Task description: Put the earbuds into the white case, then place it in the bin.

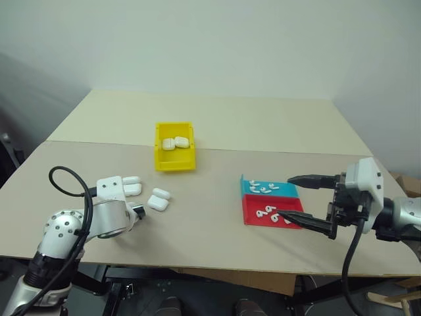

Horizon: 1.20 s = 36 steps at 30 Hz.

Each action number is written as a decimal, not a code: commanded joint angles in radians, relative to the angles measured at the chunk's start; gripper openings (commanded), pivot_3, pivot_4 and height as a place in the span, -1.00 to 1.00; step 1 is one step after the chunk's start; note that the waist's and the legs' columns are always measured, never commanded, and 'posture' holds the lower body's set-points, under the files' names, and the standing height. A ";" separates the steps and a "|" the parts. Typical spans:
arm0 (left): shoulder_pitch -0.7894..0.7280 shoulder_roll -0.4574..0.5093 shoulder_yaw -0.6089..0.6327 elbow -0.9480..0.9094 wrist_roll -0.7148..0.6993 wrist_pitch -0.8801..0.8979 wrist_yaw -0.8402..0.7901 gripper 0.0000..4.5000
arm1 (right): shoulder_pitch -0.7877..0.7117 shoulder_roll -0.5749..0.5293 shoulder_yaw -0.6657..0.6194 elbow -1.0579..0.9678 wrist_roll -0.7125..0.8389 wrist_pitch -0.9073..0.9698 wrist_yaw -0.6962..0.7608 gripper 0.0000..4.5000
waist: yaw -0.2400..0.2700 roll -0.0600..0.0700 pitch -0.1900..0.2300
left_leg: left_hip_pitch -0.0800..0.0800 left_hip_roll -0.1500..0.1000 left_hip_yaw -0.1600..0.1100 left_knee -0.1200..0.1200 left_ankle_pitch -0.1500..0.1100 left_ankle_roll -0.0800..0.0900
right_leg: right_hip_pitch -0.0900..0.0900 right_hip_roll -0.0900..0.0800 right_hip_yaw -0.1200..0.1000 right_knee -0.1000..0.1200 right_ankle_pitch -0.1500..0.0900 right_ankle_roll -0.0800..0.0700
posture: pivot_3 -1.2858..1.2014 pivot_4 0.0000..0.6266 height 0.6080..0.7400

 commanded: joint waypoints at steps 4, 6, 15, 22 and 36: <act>-0.002 0.002 0.016 -0.052 -0.006 -0.033 0.037 0.62 | -0.010 -0.003 -0.022 -0.017 0.023 0.003 -0.005 1.00 | 0.000 0.000 0.000 | 0.000 0.000 0.000 0.000 0.000 0.000 | 0.000 0.000 0.000 0.000 0.000 0.000 | 0.03 -0.52 1.00; -0.004 0.009 0.016 -0.055 -0.006 -0.033 0.037 0.33 | -0.007 -0.003 -0.023 -0.020 0.023 0.003 -0.006 1.00 | 0.000 0.000 0.000 | 0.000 0.000 0.000 0.000 0.000 0.000 | 0.000 0.000 0.000 0.000 0.000 0.000 | 0.03 -0.52 1.00; -0.041 0.164 0.059 -0.133 -0.006 0.036 -0.097 0.22 | 0.009 0.010 -0.020 -0.032 0.023 0.001 -0.023 1.00 | -0.002 -0.001 0.001 | 0.000 0.000 0.000 -0.001 0.000 0.000 | 0.000 0.000 0.000 -0.001 0.000 0.000 | 0.03 -0.52 1.00; 0.008 0.269 0.336 -0.318 0.153 -0.082 -0.606 0.22 | 0.001 0.039 0.002 -0.027 0.009 -0.014 -0.045 1.00 | -0.001 -0.001 0.000 | -0.001 0.000 0.001 -0.003 0.000 0.000 | -0.002 0.000 0.000 -0.003 -0.001 -0.001 | 0.03 -0.52 1.00; -0.026 -0.038 0.292 -0.126 0.705 -0.454 -2.248 0.22 | -0.073 0.134 0.090 -0.054 -0.038 -0.056 -0.129 1.00 | -0.003 0.000 0.000 | -0.003 0.000 0.002 -0.005 0.000 0.000 | -0.003 0.000 0.000 -0.004 -0.003 -0.004 | 0.03 -0.52 1.00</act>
